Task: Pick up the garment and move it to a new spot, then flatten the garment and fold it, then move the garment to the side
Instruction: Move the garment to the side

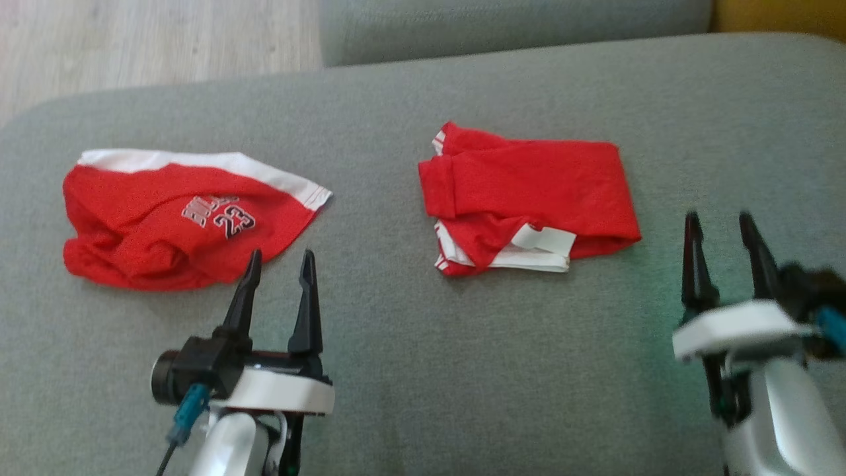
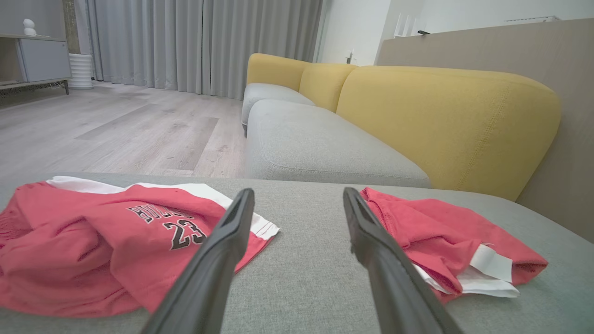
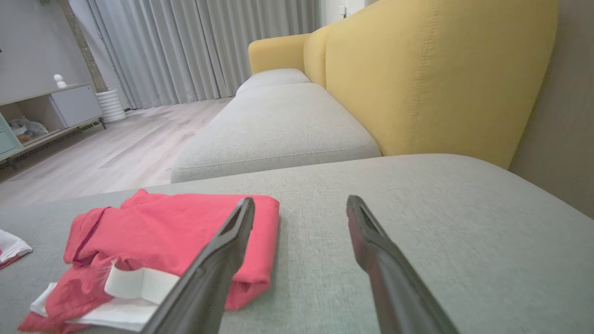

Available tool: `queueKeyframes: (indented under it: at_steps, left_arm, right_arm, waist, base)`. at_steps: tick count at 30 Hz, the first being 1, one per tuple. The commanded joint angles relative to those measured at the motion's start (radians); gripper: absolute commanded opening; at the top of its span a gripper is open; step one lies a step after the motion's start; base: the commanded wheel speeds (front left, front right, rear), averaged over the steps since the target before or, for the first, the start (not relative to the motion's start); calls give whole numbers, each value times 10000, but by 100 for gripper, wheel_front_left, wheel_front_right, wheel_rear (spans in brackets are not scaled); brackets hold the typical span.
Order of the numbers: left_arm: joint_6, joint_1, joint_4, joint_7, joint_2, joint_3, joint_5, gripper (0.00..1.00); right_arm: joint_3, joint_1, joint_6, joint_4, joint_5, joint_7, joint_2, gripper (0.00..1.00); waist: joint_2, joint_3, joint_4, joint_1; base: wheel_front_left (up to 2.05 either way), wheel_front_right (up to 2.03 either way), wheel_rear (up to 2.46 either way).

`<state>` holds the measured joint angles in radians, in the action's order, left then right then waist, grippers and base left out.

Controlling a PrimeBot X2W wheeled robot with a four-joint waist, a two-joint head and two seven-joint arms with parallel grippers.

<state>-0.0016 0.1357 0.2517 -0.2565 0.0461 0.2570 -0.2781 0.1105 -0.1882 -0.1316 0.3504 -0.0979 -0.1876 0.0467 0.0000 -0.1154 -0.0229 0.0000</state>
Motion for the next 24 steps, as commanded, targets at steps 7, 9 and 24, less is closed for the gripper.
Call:
queueKeyframes:
  at_steps: [7,9,24]
  left_arm:
    - [-132,872,-217,-53,41,-95,130,100]
    - [-148,985,-199,-53,41,-20,120,100]
    - [-80,1306,-198,-53,41,163,45,100]
  right_arm:
    - [-89,-1846,9,913,-114,769,36,100]
    - [15,-2229,9,1471,-193,1047,36,100]
    - [37,-4120,9,5506,-107,2120,36,100]
  waist:
    - [0,-718,477,0]
    - [0,-851,610,0]
    - [0,-1211,1075,0]
  base:
    - [0,0,0]
    - [0,0,0]
    - [0,0,0]
